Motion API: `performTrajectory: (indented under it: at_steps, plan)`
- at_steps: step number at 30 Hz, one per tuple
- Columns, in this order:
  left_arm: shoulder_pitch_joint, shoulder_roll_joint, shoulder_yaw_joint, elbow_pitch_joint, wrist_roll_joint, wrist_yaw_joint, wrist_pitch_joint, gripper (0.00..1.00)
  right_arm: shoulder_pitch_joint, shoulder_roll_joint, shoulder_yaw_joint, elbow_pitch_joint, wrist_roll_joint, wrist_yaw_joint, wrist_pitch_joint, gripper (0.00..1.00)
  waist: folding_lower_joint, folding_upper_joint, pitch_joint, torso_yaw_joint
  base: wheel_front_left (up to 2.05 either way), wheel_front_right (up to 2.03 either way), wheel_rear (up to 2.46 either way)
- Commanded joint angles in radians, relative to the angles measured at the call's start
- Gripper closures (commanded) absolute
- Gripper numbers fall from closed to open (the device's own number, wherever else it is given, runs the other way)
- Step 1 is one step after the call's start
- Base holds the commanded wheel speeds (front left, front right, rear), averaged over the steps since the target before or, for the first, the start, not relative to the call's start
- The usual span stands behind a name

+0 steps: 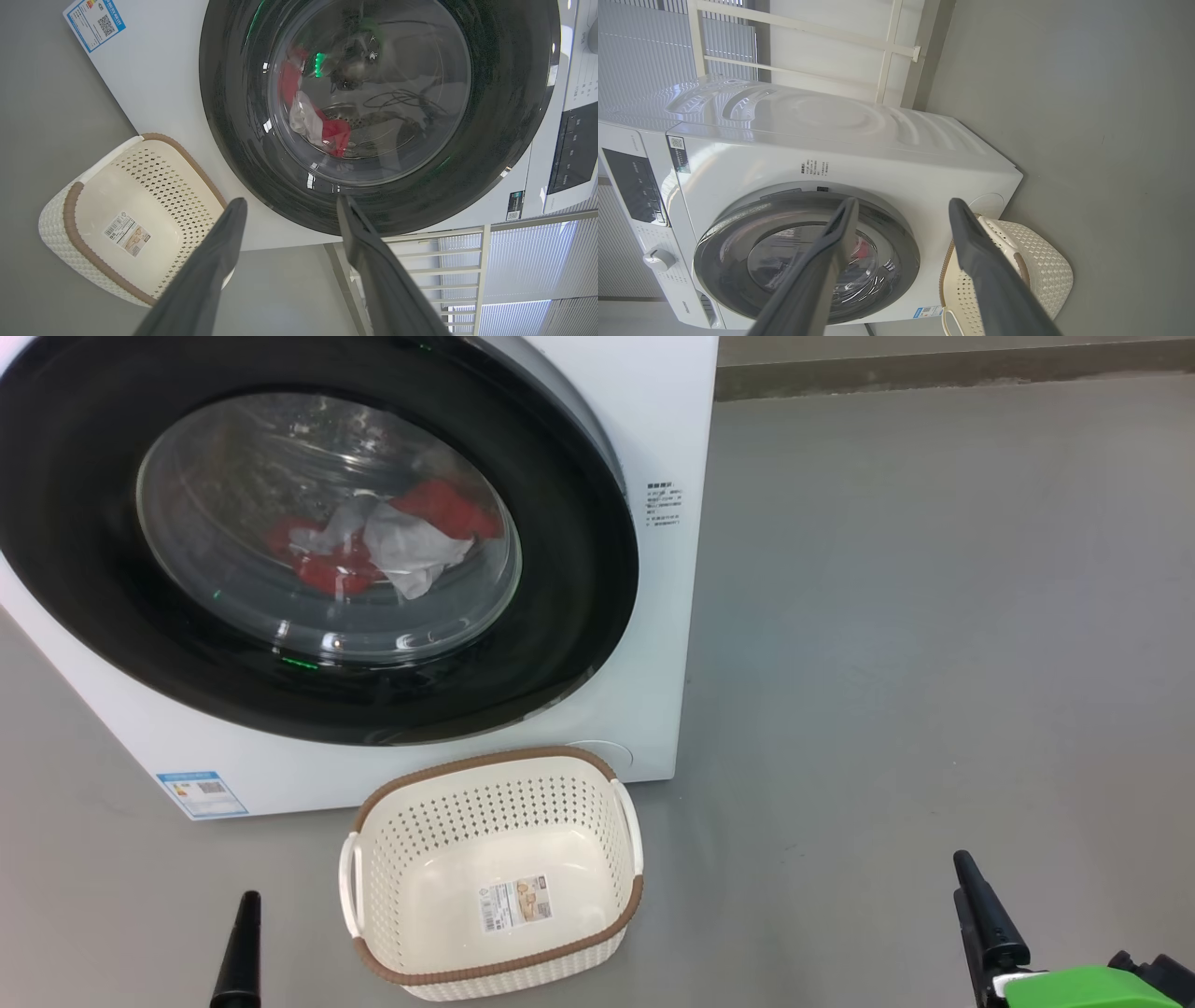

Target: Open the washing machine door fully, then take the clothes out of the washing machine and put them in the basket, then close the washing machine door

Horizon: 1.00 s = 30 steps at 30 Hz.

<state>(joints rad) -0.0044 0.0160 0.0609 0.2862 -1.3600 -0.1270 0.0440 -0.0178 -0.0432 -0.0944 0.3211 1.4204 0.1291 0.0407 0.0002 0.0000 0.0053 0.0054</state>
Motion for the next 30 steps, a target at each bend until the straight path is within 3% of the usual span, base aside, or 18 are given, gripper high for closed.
performTrajectory:
  at_steps: [1, 30]
  plan:
    - [-0.010, 0.013, 0.007, -0.037, 0.047, -0.001, -0.012, 0.00, -0.021, -0.014, 0.015, -0.030, -0.037, 0.000, -0.013, 0.00, -0.0001, 0.0000, 0.000, 0.000, 0.00, 0.00, 0.00]
    - [0.019, 0.017, -0.015, -0.096, 0.440, 0.000, -0.095, 0.00, -0.027, -0.044, 0.098, -0.043, -0.405, 0.001, -0.095, 0.00, -0.0001, 0.0000, -0.002, 0.003, 0.00, 0.00, 0.00]
